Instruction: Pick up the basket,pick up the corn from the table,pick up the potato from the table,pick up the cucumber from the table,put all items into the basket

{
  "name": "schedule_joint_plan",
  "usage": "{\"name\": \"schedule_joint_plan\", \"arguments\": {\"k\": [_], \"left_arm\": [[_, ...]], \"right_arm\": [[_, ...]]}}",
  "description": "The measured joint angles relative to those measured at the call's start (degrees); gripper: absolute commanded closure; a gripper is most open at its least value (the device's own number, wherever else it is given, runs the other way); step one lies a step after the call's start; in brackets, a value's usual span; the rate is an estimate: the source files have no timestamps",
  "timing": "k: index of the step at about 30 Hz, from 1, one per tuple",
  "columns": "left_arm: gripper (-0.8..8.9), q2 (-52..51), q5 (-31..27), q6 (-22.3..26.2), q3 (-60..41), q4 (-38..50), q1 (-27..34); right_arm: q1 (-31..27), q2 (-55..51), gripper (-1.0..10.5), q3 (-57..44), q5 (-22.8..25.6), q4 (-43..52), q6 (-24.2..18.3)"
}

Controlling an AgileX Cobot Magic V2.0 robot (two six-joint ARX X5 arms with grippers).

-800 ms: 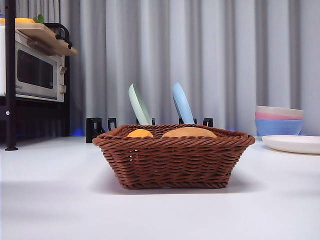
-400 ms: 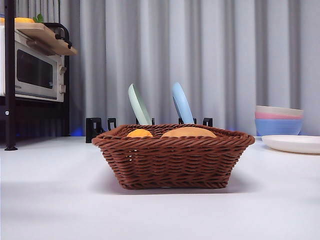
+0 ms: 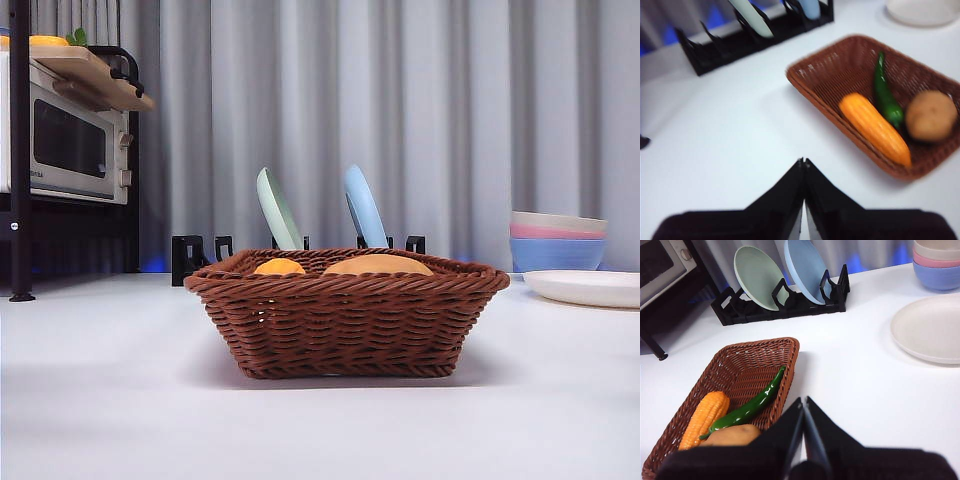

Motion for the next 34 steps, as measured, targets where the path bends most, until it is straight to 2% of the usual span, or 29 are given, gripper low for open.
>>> {"name": "schedule_joint_plan", "arguments": {"k": [3, 8, 13, 16, 23, 34], "left_arm": [[8.17, -3.85, 3.1, 0.66, -2.86, 8.28, 4.76], [8.17, -11.58, 11.1, 1.95, -13.31, 21.94, 16.92], [8.17, -18.62, 17.79, 1.99, -23.76, 23.52, 28.55], [8.17, -21.75, 20.0, 1.95, -28.76, 23.56, 33.55], [8.17, -26.05, 21.64, 0.7, -36.06, 23.1, 38.18], [8.17, -26.1, 21.64, -0.5, -36.54, 23.37, 39.28]], "right_arm": [[0.0, 0.0, 9.5, 0.0, 0.0, -0.68, 0.0], [0.0, 0.0, 9.5, 0.0, 0.02, -1.25, 0.0], [0.0, 0.0, 9.5, 0.0, 0.02, -1.25, 0.02], [0.0, 0.0, 9.5, 0.0, 0.0, -1.25, 0.02], [0.0, 0.0, 9.5, 0.0, 0.02, -1.25, 0.02], [0.0, 0.02, 9.5, 0.0, 0.0, -1.25, 0.04]]}}
